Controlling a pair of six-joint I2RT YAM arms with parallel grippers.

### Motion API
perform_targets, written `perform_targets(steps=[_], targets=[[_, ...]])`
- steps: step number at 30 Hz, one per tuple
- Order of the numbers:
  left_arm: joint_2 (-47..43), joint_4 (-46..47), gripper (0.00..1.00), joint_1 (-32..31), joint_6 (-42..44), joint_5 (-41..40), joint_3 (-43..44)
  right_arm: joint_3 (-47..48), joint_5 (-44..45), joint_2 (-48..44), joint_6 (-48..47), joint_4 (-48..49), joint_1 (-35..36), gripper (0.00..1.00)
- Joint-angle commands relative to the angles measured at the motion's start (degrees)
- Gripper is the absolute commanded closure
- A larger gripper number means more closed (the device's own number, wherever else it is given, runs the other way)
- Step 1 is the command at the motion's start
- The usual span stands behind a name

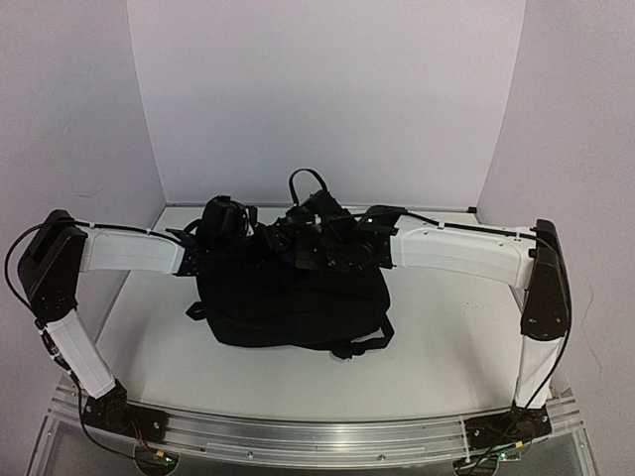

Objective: Pack the student bag
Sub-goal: Place the stationery in the student bag.

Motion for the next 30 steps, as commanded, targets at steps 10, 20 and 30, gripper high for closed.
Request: perform_targets(steps=[10,20,30], targets=[[8.87,1.41,0.82,-2.59,1.72,3.13,9.73,-0.09,1.36,-4.35,-0.15,2.25,0.75,1.0],[0.82,-3.45,0.69,-2.9,6.55,-1.36,7.42,-1.25,1.53,-5.96,-0.46,2.38,0.69,1.0],[-17.27,-24.05,0.37,0.84,9.8,-2.67,-0.3,-5.09,-4.05,-8.88,-5.19,3.73,0.94,1.0]])
